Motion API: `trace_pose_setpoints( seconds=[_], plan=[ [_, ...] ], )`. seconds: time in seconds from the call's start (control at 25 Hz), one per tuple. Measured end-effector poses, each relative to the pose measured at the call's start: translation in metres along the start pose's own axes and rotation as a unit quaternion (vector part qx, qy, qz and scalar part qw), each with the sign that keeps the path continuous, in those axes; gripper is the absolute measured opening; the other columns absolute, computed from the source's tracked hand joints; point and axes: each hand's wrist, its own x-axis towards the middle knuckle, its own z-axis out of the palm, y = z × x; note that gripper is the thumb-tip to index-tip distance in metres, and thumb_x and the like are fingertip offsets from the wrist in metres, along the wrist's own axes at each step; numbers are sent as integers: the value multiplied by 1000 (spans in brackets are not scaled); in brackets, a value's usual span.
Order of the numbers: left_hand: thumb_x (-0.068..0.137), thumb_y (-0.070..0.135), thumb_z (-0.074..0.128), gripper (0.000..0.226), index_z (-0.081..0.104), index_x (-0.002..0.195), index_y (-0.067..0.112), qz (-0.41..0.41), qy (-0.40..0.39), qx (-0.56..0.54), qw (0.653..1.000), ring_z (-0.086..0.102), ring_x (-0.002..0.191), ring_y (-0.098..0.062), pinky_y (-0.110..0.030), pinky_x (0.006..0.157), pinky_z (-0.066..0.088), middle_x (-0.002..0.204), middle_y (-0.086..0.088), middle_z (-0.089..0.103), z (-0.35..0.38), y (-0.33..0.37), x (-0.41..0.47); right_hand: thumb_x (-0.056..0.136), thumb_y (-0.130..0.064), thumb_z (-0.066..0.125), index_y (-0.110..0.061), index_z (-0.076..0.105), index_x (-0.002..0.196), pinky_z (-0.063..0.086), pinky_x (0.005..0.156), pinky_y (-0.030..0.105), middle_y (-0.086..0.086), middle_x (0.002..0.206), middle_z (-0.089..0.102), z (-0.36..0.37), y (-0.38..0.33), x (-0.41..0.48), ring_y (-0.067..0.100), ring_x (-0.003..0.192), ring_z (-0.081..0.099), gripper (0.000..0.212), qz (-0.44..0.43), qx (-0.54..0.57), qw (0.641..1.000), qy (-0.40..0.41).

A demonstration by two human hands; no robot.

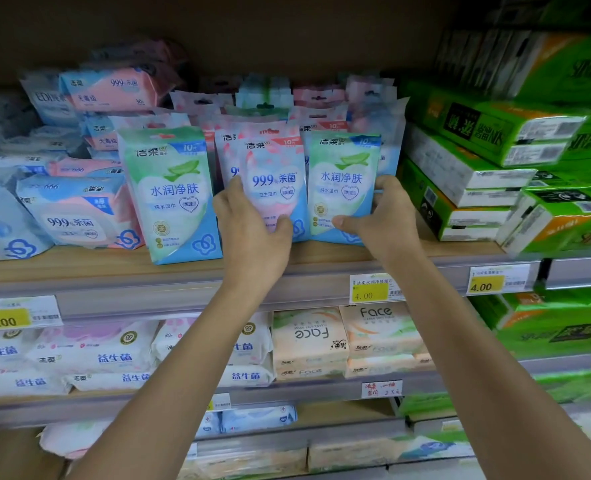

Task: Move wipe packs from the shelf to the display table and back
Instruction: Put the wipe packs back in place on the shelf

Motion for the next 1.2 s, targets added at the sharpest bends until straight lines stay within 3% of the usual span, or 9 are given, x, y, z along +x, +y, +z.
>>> trace_pose_setpoints(
  seconds=[0.24, 0.36, 0.48, 0.6, 0.72, 0.8, 0.88, 1.0, 1.2],
  plan=[
    [73, 15, 71, 53, 42, 118, 10, 17, 8, -70, 997, 50, 115, -28, -40, 93, 48, 121, -10, 50, 3, -5, 11, 61, -2, 84, -12, 48, 107, 56, 82, 42, 6, 110, 65, -1, 9, 10, 20, 101, 63, 60, -17, 51, 998, -39],
    [77, 13, 73, 47, 37, 107, 20, 19, 13, -109, 994, 54, 99, -19, -17, 80, 47, 108, 0, 51, -3, -3, 10, 61, -5, 85, -16, 49, 105, 58, 79, 43, 8, 110, 67, -1, 17, 13, 22, 101, 65, 58, -16, 68, 996, -47],
    [80, 15, 70, 48, 35, 112, 22, 50, 2, -121, 991, 56, 97, -18, -33, 84, 49, 111, 3, 50, -5, 1, 6, 69, -6, 81, -16, 51, 106, 59, 77, 38, 7, 110, 69, -2, 16, 10, 18, 98, 67, 49, -4, 107, 993, -45],
    [82, 9, 68, 63, 30, 131, 23, 37, -30, -151, 987, 58, 92, 5, -16, 80, 49, 106, 7, 55, -5, 6, 4, 74, -2, 76, -11, 51, 108, 59, 75, 36, 9, 109, 69, -7, 9, 5, 18, 94, 69, 43, 4, 149, 988, -31],
    [86, 10, 65, 40, 45, 115, 29, 9, -26, -198, 980, 58, 88, 11, -22, 84, 51, 100, 16, 59, -14, 10, 2, 76, 1, 72, -6, 52, 112, 59, 75, 36, 8, 107, 71, -16, -1, -8, 19, 94, 70, 41, -5, 209, 977, -32],
    [86, 8, 64, 32, 49, 109, 25, -5, -19, -249, 968, 59, 78, 14, -17, 73, 51, 93, 20, 59, -31, 10, -3, 78, 0, 71, -7, 53, 114, 59, 76, 36, 5, 105, 72, -20, -9, -19, 19, 94, 71, 41, -17, 233, 972, -40],
    [85, 8, 66, 32, 52, 112, 17, -33, -19, -302, 952, 62, 82, 7, -17, 69, 52, 97, 11, 63, -56, 5, -9, 77, -3, 71, -9, 54, 112, 59, 75, 35, 2, 102, 73, -19, -17, -31, 20, 94, 71, 39, -30, 262, 963, -55],
    [78, 13, 67, 41, 56, 117, 12, -62, -29, -352, 933, 66, 103, -19, -32, 83, 55, 113, -3, 68, -99, -13, -25, 69, -10, 73, -7, 57, 113, 59, 73, 33, 1, 99, 75, -9, -24, -52, 20, 94, 71, 47, -32, 311, 945, -99],
    [76, 9, 68, 45, 56, 119, 4, -114, 3, -358, 927, 69, 98, -20, -30, 79, 57, 105, -3, 73, -148, -39, -76, 60, -13, 74, -8, 58, 114, 57, 76, 30, 0, 101, 74, 23, -27, -80, 18, 97, 70, 56, -17, 350, 912, -213]
  ],
)
